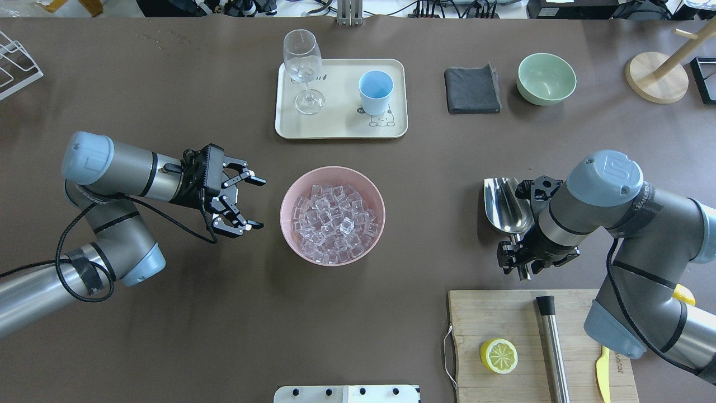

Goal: Put ice in cup with scoop
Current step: 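Move the left gripper to the pink bowl while the right grasps the scoop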

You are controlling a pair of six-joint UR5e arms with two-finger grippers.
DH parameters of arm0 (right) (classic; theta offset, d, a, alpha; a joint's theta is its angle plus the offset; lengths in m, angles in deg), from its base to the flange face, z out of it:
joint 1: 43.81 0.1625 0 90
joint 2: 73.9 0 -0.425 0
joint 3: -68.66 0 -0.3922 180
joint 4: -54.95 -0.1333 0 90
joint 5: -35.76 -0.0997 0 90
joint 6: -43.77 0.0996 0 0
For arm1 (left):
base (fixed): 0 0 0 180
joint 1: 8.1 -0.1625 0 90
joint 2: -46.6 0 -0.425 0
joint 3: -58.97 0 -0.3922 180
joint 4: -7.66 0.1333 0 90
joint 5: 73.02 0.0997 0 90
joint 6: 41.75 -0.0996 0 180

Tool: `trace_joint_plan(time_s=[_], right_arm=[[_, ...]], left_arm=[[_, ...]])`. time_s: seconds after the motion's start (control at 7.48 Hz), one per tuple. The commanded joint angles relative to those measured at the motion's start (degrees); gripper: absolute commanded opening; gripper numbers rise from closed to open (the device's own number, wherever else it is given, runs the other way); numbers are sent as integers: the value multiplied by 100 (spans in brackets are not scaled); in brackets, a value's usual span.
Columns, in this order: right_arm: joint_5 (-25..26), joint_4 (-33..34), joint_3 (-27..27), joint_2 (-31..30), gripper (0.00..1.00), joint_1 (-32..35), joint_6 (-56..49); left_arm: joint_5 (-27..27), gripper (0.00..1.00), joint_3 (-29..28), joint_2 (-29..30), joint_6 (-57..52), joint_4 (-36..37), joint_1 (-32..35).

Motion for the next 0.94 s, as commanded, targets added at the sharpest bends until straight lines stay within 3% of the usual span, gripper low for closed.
trace_joint_plan(time_s=[0.0, 0.53, 0.8], right_arm=[[-3, 0, -2, 12, 57, 0, -9], [6, 0, 6, -32, 56, 0, -70], [14, 0, 6, -6, 11, 0, -79]], left_arm=[[33, 98, 4, 72, 0, -13, -164], [103, 98, -22, 63, 0, -13, -191], [130, 98, -13, 72, 0, -22, -244]])
